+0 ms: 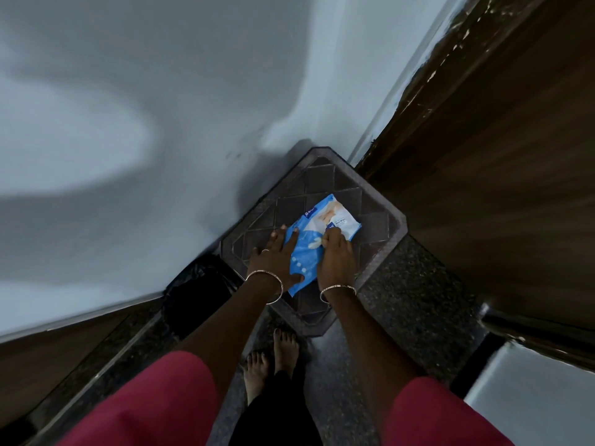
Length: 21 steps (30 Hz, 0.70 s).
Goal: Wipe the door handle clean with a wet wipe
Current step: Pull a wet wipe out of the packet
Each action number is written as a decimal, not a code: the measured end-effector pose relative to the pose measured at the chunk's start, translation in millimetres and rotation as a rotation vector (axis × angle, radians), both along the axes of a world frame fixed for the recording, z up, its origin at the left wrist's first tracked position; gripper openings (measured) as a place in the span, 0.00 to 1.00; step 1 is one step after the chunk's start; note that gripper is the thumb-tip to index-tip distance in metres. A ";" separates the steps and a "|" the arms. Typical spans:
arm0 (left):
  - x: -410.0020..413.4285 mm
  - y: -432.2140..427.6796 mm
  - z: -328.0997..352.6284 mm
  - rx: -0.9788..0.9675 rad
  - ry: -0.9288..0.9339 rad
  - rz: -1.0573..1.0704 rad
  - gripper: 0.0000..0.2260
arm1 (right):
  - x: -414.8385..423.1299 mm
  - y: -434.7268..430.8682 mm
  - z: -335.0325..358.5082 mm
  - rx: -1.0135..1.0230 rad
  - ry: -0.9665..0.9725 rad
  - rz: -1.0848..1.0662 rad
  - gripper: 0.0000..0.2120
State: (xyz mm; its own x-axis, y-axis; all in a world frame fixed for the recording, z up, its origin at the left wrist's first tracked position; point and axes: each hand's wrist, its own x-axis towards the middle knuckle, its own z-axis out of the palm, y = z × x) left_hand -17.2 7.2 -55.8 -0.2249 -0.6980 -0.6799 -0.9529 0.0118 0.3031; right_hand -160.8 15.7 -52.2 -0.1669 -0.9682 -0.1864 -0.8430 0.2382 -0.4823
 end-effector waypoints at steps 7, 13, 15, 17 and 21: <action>-2.8 4.4 -5.8 -0.035 -0.052 -0.018 0.45 | -2.2 5.0 4.3 -0.018 -0.011 -0.034 0.13; -6.9 10.3 -1.8 -0.099 -0.009 -0.040 0.41 | -4.9 6.9 10.3 -0.058 0.017 -0.020 0.14; -6.4 11.4 -0.7 -0.086 -0.026 -0.076 0.38 | -5.6 6.7 13.9 -0.073 0.031 0.002 0.14; -6.5 11.3 0.5 -0.072 -0.039 -0.075 0.37 | -7.6 5.6 16.3 -0.086 0.031 0.009 0.14; -8.0 11.1 2.2 -0.062 -0.048 -0.067 0.37 | -10.6 5.4 19.1 -0.094 -0.054 -0.008 0.12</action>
State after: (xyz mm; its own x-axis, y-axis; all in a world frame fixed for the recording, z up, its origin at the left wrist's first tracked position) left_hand -25.2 18.3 -53.6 -0.2401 -0.7235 -0.6472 -0.9629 0.0930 0.2534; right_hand -171.4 21.1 -33.1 -0.1668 -0.9806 -0.1034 -0.8132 0.1961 -0.5479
